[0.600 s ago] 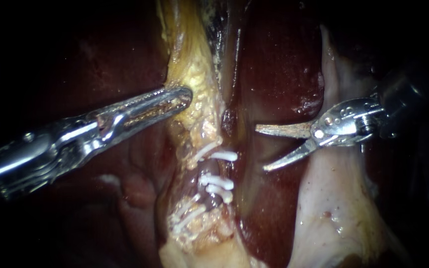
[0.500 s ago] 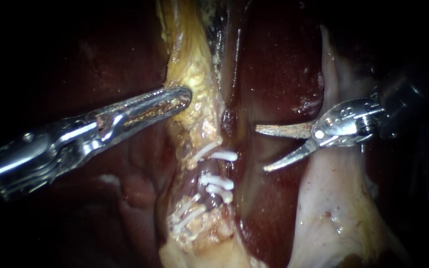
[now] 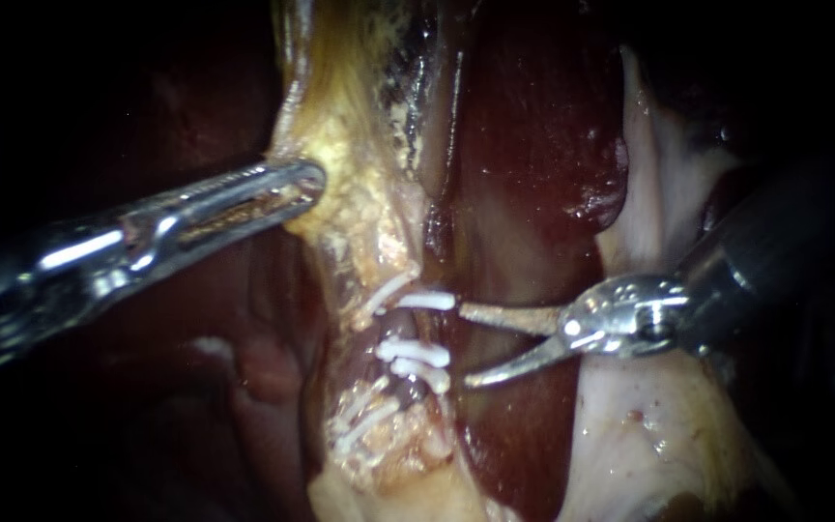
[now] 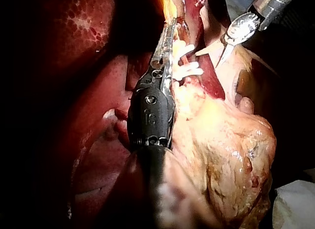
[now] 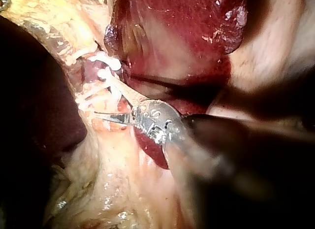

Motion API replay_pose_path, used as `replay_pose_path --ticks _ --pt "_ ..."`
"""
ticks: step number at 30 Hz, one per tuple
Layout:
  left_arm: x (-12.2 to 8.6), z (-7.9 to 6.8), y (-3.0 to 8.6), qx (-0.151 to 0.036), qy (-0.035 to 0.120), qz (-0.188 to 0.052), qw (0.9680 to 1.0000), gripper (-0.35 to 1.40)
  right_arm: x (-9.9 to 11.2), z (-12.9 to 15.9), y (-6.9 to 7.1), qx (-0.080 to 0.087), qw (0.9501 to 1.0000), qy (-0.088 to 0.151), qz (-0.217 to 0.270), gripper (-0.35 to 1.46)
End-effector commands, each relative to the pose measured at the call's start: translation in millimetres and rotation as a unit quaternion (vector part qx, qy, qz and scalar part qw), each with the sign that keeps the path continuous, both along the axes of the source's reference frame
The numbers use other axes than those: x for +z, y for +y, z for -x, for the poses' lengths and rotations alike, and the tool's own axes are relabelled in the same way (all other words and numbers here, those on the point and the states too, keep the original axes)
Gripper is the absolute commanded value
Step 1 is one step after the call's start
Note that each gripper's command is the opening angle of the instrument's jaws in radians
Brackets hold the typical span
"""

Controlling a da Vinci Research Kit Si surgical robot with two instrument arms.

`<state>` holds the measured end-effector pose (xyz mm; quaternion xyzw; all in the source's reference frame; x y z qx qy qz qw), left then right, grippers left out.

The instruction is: Go to the cutting position right tube

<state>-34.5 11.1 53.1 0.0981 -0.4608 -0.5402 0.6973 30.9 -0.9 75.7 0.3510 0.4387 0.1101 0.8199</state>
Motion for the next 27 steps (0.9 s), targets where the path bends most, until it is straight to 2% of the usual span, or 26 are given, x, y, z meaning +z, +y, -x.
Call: replay_pose_path --ticks 1,10,20,27 --pt "-0.3 -0.2 0.0 -0.001 0.001 0.003 1.0 -0.35 0.4 -0.1 0.0 -0.001 1.0 -0.001 -0.001 1.41" --pt "-0.8 -0.1 -0.2 -0.002 0.002 0.003 1.0 -0.35 2.1 -1.1 0.5 0.005 0.9999 -0.006 -0.008 1.41" --pt "-1.1 -0.1 -0.4 -0.004 0.001 0.004 1.0 -0.35 2.7 -1.9 0.8 0.006 0.9997 -0.022 -0.008 1.37" --pt "-1.3 0.0 -0.5 -0.004 0.002 0.004 1.0 -0.35 3.2 -2.9 1.1 0.009 0.9997 -0.023 -0.008 1.37"
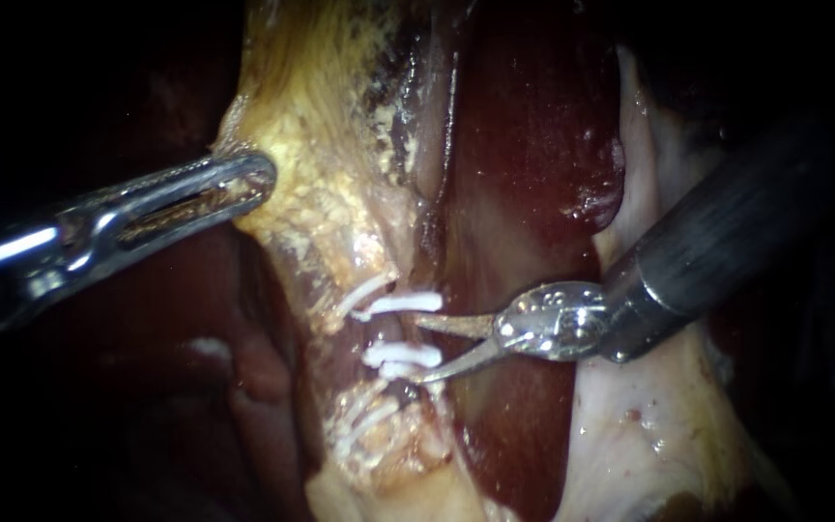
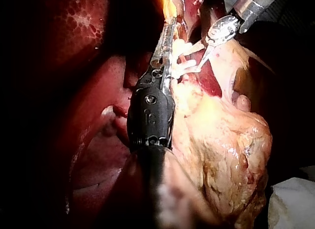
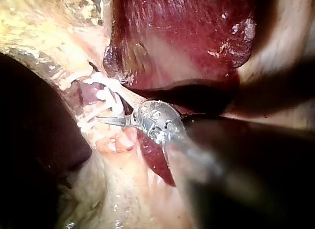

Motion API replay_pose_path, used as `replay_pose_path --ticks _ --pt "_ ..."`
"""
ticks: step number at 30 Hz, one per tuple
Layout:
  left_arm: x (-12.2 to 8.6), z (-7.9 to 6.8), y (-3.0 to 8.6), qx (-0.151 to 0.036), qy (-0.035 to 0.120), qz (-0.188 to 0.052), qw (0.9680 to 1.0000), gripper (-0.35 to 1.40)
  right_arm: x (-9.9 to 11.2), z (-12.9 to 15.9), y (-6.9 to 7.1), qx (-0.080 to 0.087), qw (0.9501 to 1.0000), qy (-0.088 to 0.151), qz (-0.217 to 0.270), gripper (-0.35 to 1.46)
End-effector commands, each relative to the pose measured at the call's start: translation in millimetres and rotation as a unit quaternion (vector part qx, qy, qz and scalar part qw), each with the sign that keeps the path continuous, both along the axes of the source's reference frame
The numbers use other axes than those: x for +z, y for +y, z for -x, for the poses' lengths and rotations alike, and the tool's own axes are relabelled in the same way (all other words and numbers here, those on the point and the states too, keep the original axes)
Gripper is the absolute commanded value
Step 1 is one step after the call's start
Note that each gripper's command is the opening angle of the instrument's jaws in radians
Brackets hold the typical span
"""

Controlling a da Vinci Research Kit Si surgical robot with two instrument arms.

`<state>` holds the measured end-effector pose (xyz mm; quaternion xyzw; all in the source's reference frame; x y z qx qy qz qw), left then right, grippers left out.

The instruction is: Go to the cutting position right tube

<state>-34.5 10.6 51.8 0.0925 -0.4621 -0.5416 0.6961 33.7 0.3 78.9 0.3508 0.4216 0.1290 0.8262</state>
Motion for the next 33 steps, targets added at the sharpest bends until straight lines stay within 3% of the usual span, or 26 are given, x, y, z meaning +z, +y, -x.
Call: replay_pose_path --ticks 1,8,15,33 --pt "0.0 0.0 0.0 0.0 0.0 0.0 1.0 -0.35 0.0 -0.3 -0.1 0.0 1.0 -0.001 0.0 1.37" --pt "0.0 0.0 0.0 0.0 0.0 0.0 1.0 -0.35 0.3 -2.2 0.2 0.021 0.9992 0.019 -0.026 1.36" --pt "0.0 0.1 0.0 0.0 0.0 0.0 1.0 -0.35 0.7 -4.3 0.4 0.04 0.9967 0.026 -0.065 1.32" --pt "0.0 0.1 0.0 0.0 0.0 0.0 1.0 -0.35 1.0 -5.0 0.2 0.04 0.9957 0.025 -0.08 1.3"
